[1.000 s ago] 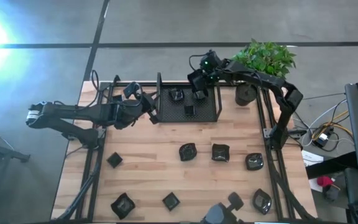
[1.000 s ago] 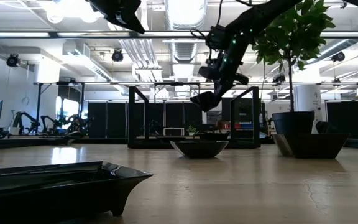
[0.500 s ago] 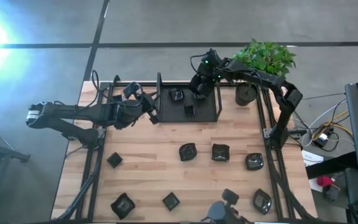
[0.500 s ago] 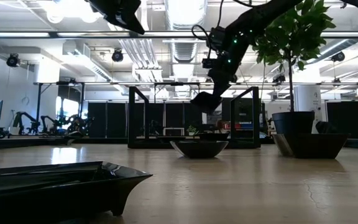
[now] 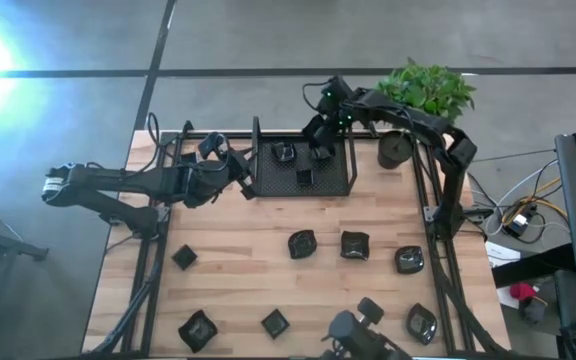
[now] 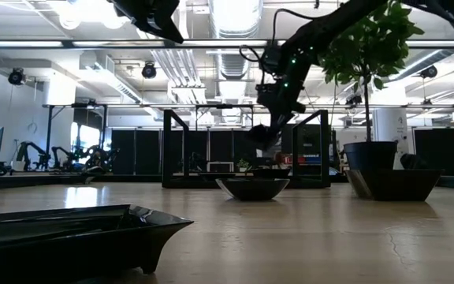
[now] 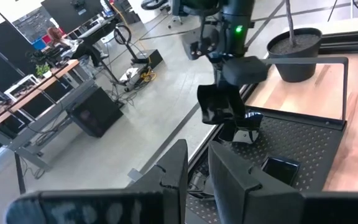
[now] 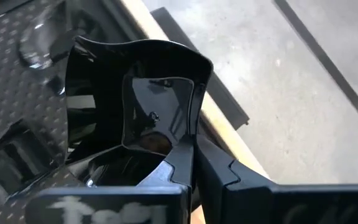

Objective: Pick & Place Mini shaped plates
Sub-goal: Stack the black distorted square plate on top of the black distorted square plate on the shelf

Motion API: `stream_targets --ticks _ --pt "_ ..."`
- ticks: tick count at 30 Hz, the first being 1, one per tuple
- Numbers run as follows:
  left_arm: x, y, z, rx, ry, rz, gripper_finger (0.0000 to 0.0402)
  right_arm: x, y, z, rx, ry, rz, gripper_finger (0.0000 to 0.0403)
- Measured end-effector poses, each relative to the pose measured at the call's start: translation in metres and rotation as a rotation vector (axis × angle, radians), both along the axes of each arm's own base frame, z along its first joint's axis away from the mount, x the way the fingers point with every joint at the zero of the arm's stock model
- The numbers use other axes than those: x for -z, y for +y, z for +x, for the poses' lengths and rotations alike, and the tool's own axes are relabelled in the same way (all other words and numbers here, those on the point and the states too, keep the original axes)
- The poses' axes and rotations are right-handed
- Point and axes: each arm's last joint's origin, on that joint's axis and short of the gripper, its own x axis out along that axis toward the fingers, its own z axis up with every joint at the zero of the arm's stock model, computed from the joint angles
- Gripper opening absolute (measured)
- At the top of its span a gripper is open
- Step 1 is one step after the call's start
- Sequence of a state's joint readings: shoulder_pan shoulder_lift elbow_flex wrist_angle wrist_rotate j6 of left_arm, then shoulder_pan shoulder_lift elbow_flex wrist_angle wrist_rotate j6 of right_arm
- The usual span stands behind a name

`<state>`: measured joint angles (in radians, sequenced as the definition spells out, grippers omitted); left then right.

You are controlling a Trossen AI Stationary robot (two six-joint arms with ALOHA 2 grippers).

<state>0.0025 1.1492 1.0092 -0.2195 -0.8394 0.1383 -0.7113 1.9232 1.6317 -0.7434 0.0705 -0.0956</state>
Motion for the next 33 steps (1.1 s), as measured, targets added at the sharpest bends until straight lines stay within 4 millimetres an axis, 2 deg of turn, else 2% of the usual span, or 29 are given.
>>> stream_targets --ticks 5,11,15,26,33 --pt "0.000 0.000 0.000 -0.001 -0.003 -0.003 0.0062 0.003 -0.013 0.008 0.093 0.035 0.086 0.0008" --pt "0.000 0.000 0.000 -0.001 -0.003 -0.003 0.0062 0.009 -0.029 0.028 0.071 0.085 0.114 0.0008" --pt "0.000 0.000 0.000 -0.001 -0.002 -0.003 0.0062 0.012 -0.035 0.033 0.087 0.133 0.163 0.0008" --pt "0.001 0.000 0.000 -0.002 0.006 -0.003 0.0062 0.007 -0.030 0.030 0.249 0.122 0.239 0.0008" --pt "0.002 0.000 -0.001 -0.002 0.017 -0.003 0.0062 0.020 -0.026 0.030 0.255 0.150 0.250 0.0008"
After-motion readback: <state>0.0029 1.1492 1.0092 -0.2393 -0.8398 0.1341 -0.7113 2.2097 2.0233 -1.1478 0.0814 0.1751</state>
